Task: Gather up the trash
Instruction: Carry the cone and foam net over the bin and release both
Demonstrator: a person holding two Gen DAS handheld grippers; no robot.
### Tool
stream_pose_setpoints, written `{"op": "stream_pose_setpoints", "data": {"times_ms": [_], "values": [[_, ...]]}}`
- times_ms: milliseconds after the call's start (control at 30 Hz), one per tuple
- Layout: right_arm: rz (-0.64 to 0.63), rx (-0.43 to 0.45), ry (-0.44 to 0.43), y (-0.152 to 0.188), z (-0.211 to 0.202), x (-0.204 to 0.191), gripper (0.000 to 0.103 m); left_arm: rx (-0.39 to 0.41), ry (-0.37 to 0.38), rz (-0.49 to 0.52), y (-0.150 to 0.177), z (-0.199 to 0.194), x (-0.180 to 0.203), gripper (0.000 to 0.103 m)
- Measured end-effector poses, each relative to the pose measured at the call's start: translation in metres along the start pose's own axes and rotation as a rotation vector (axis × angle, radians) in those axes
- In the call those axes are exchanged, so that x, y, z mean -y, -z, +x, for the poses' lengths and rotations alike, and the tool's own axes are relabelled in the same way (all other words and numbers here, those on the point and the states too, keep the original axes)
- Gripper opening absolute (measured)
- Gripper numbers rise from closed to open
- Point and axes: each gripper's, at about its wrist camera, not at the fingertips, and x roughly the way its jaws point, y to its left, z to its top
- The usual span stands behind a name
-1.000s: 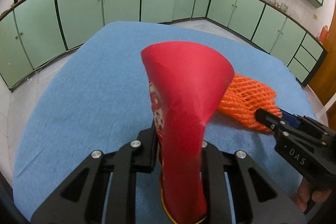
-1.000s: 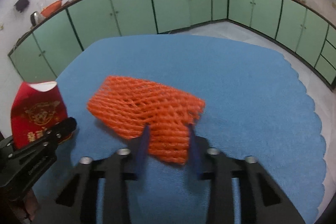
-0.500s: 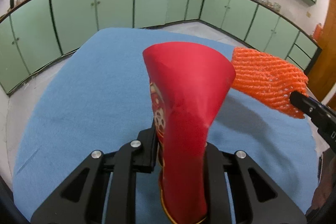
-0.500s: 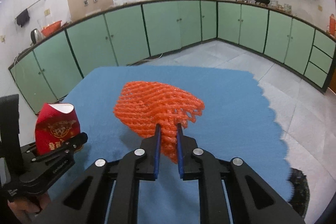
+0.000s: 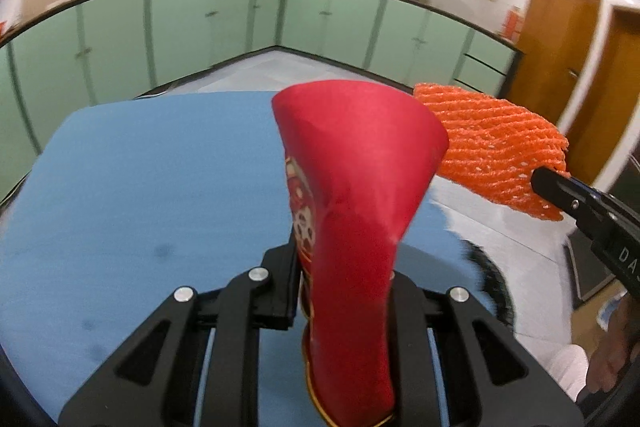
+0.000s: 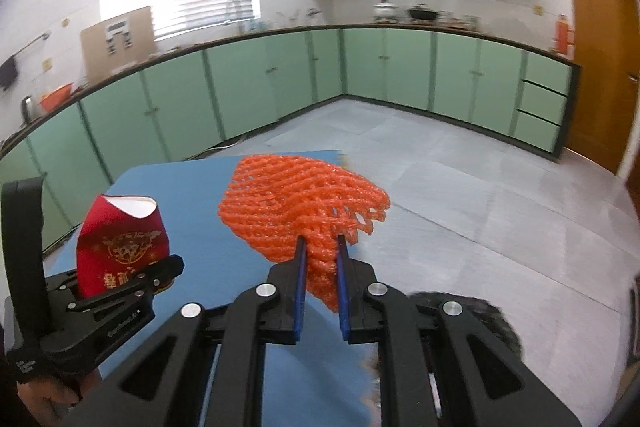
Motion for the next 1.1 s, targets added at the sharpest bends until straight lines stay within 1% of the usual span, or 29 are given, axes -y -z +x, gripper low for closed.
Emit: {"op": "stream_pose_setpoints", "data": {"times_ms": [133, 300, 433, 600, 667, 800, 833, 867, 900, 933, 967, 1067, 1100], "values": [[0.065, 0.008, 0.087, 0.013, -0.025, 0.05, 0.013, -0.003, 0.088, 0.052, 0.005, 0.012, 0.055, 0.017], [0.115, 0.008, 0.173, 0.028, -0.045, 0.099, 0.013, 0.0, 0.161, 0.1, 0.016, 0.023, 0.112, 0.017], [0.142, -0.012, 0.227, 0.044, -0.054, 0.13, 0.013, -0.026, 0.212, 0.137, 0.029, 0.039, 0.149, 0.017], [0.186, -0.051, 0.272, 0.065, -0.053, 0.164, 0.013, -0.08, 0.26, 0.192, 0.045, 0.067, 0.185, 0.017], [0.204, -0.072, 0.284, 0.073, -0.047, 0.176, 0.013, -0.107, 0.284, 0.21, 0.047, 0.078, 0.192, 0.019], [0.223, -0.114, 0.293, 0.086, -0.032, 0.192, 0.013, -0.153, 0.288, 0.241, 0.05, 0.098, 0.202, 0.022], [0.227, -0.124, 0.293, 0.09, -0.029, 0.195, 0.013, -0.159, 0.289, 0.243, 0.049, 0.101, 0.203, 0.026], [0.232, -0.133, 0.288, 0.091, -0.025, 0.199, 0.014, -0.165, 0.293, 0.243, 0.046, 0.105, 0.203, 0.04], [0.242, -0.15, 0.274, 0.094, -0.018, 0.204, 0.016, -0.165, 0.296, 0.24, 0.045, 0.106, 0.202, 0.048], [0.246, -0.16, 0.266, 0.095, -0.015, 0.204, 0.019, -0.16, 0.298, 0.237, 0.043, 0.106, 0.201, 0.057], [0.254, -0.169, 0.258, 0.096, -0.011, 0.206, 0.024, -0.154, 0.299, 0.235, 0.041, 0.106, 0.199, 0.059], [0.276, -0.178, 0.252, 0.098, -0.004, 0.211, 0.029, -0.15, 0.295, 0.226, 0.037, 0.109, 0.194, 0.06], [0.277, -0.177, 0.254, 0.097, -0.003, 0.211, 0.033, -0.148, 0.289, 0.222, 0.036, 0.109, 0.192, 0.061]]}}
